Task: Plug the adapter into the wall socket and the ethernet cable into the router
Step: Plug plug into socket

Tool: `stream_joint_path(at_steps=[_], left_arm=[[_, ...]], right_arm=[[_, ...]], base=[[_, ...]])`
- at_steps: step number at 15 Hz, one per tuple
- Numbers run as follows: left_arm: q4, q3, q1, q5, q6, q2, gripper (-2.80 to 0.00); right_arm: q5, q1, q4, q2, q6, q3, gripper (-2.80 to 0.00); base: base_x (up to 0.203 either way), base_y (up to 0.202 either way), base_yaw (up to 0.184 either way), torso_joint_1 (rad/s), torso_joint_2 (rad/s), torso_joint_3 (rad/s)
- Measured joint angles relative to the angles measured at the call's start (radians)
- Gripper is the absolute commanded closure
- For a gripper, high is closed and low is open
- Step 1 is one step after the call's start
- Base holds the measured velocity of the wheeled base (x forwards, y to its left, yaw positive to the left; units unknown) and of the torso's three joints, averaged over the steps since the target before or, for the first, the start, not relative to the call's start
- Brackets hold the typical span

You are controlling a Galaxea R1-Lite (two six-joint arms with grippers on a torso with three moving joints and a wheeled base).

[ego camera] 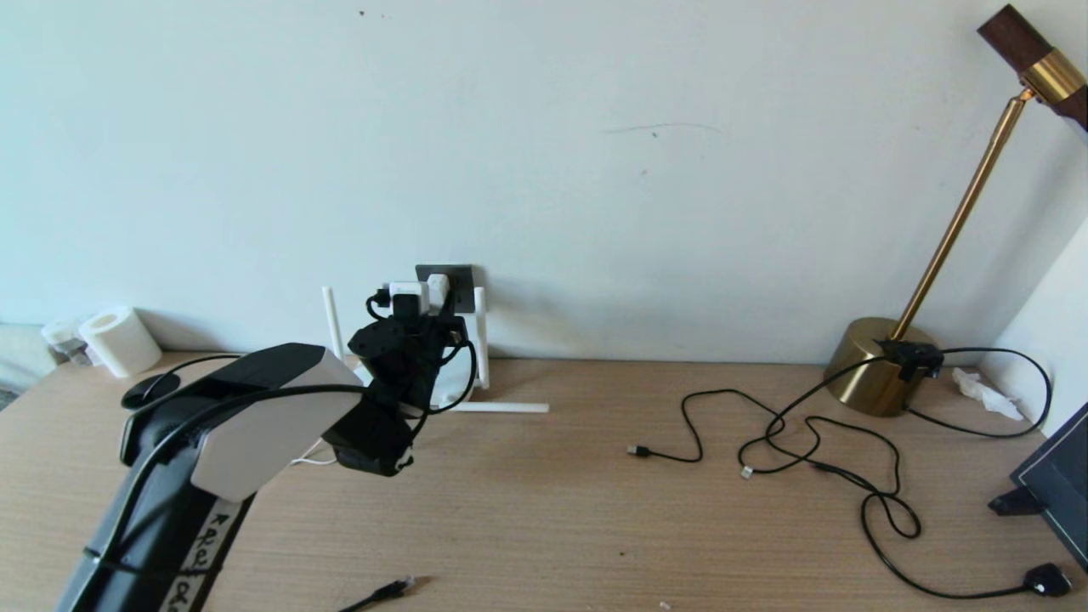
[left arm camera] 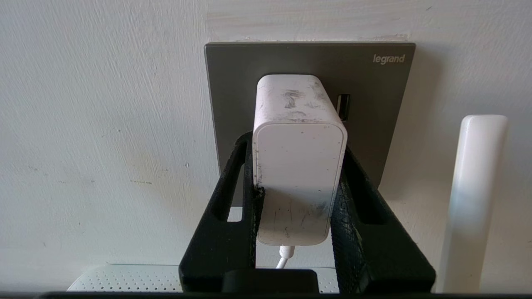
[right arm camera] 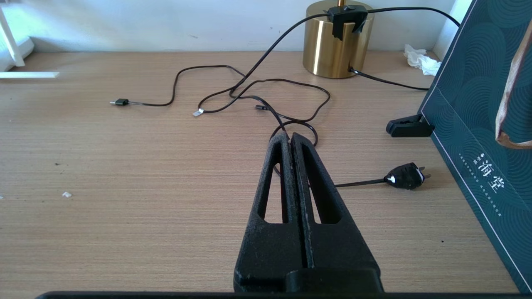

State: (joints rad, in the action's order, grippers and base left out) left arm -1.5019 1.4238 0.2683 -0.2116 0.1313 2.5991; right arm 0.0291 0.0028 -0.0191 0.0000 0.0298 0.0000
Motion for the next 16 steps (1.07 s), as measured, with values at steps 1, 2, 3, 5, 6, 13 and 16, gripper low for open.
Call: stream_joint_path(at_steps=[1,2,3,5,6,13,16], left_arm=[[0.001,0.002,0.0,0.0,0.0,0.001,0.0],[0.005,0.007,0.0,-0.001,0.0,0.002,0.0],[0.014,0.016,0.0,-0.001,0.0,0.005,0.0],[0.021,0.031,-0.003,-0.001,0.0,0.012,0.0],[0.02,0.034,-0.004,-0.001,0.0,0.015,0.0],[0.019,0.044,-0.008,-0.001,0.0,0.027,0.0],[0.019,0.044,-0.008,-0.001,0.0,0.027,0.0]], right_arm=[[0.001,0.0,0.0,0.0,0.0,0.0,0.0],[0.001,0.0,0.0,0.0,0.0,0.0,0.0],[0.001,0.0,0.0,0.0,0.0,0.0,0.0],[0.001,0.0,0.0,0.0,0.0,0.0,0.0],[0.001,0.0,0.0,0.0,0.0,0.0,0.0],[0.001,0.0,0.0,0.0,0.0,0.0,0.0],[0.001,0.0,0.0,0.0,0.0,0.0,0.0]], base=[[0.0,0.0,0.0,0.0,0.0,0.0],[0.0,0.0,0.0,0.0,0.0,0.0],[0.0,0.0,0.0,0.0,0.0,0.0],[0.0,0.0,0.0,0.0,0.0,0.0],[0.0,0.0,0.0,0.0,0.0,0.0],[0.0,0.0,0.0,0.0,0.0,0.0],[0.0,0.0,0.0,0.0,0.0,0.0]])
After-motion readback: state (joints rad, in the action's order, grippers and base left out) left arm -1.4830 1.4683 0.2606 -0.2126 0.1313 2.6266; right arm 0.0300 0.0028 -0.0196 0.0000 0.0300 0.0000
